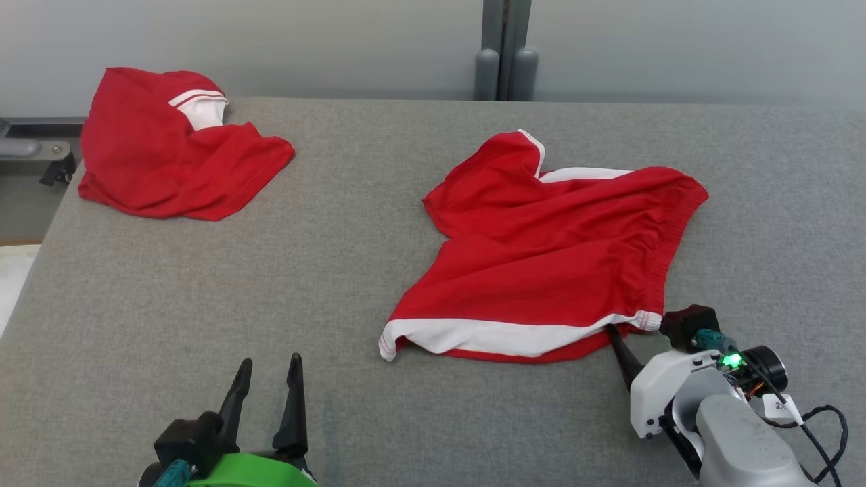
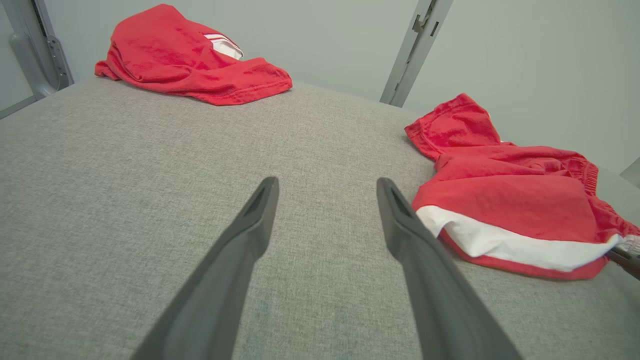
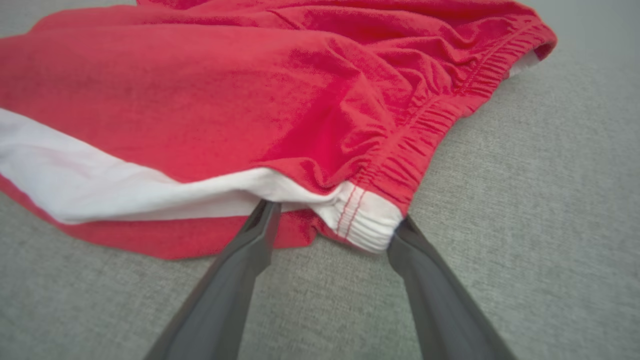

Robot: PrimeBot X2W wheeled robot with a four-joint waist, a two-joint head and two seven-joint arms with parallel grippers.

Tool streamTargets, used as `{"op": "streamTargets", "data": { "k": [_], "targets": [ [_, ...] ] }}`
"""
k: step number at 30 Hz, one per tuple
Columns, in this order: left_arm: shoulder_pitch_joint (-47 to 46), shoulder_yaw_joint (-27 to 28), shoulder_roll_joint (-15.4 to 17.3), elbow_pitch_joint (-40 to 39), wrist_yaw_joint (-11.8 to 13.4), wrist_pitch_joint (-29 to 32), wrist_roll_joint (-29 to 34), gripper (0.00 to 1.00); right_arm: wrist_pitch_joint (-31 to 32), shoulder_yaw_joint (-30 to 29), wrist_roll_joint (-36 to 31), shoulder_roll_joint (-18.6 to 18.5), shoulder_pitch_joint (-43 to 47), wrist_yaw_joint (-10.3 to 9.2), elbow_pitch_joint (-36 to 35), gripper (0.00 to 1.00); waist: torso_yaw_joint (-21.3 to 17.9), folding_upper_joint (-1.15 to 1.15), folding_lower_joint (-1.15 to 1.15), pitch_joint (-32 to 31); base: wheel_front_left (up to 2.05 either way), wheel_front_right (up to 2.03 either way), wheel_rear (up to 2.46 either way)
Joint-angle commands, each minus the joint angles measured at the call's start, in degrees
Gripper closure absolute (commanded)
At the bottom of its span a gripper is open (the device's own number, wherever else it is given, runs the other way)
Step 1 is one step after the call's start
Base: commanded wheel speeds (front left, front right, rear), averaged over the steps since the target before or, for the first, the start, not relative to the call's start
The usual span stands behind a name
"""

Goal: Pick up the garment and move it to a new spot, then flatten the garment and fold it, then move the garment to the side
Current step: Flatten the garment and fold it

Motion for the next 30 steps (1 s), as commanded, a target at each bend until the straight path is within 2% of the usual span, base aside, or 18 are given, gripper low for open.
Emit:
{"op": "streamTargets", "data": {
  "k": [1,3,4,5,6,18,24,30],
  "targets": [
    [-1.08,0.18,0.11,0.09,-0.16,-0.03,0.41,0.0,-0.24,1.03,1.02,-0.88,-0.87,-0.08,0.25,0.12,-0.09,0.0,0.0,0.12,0.0,0.0,0.0],
    [-1.09,0.09,0.12,0.12,-0.19,-0.03,0.55,0.0,-0.28,2.39,2.19,-1.04,-1.33,-0.08,0.23,0.53,-0.16,0.0,0.0,0.23,0.0,0.0,0.0],
    [-1.1,-0.07,0.11,0.19,-0.2,-0.03,0.59,0.0,-0.3,3.0,2.7,-1.11,-1.48,-0.08,-0.14,0.66,-0.23,0.0,0.0,0.27,0.0,0.0,0.0],
    [-1.14,-0.83,0.11,0.69,-0.23,-0.02,0.47,0.0,-0.31,4.21,3.74,-1.62,-1.61,-0.08,-1.11,0.93,-0.44,0.0,0.0,0.33,0.0,0.0,0.0],
    [-1.29,-1.55,0.11,1.07,-0.25,-0.03,0.37,0.0,-0.32,4.77,4.36,-1.89,-1.57,-0.08,-1.76,1.0,-0.57,0.0,0.0,0.36,0.0,0.0,0.0],
    [-7.36,-14.06,0.14,8.91,-0.26,0.0,-8.44,0.0,-0.34,5.64,6.74,-6.53,-1.9,-0.08,-5.5,1.0,-2.35,0.0,0.0,1.46,0.0,0.0,0.0],
    [-11.28,-21.35,0.69,14.91,-0.26,1.37,-14.03,0.0,-0.33,5.58,7.07,-7.16,-2.41,-0.08,-5.18,1.0,-3.22,0.0,0.0,2.66,0.0,0.0,0.0],
    [-15.35,-24.47,0.76,20.76,-0.26,0.87,-18.73,0.0,-0.33,5.98,7.18,-7.19,-3.16,-0.08,-5.67,1.0,-4.33,0.0,0.0,4.29,0.0,0.0,0.0]
  ]
}}
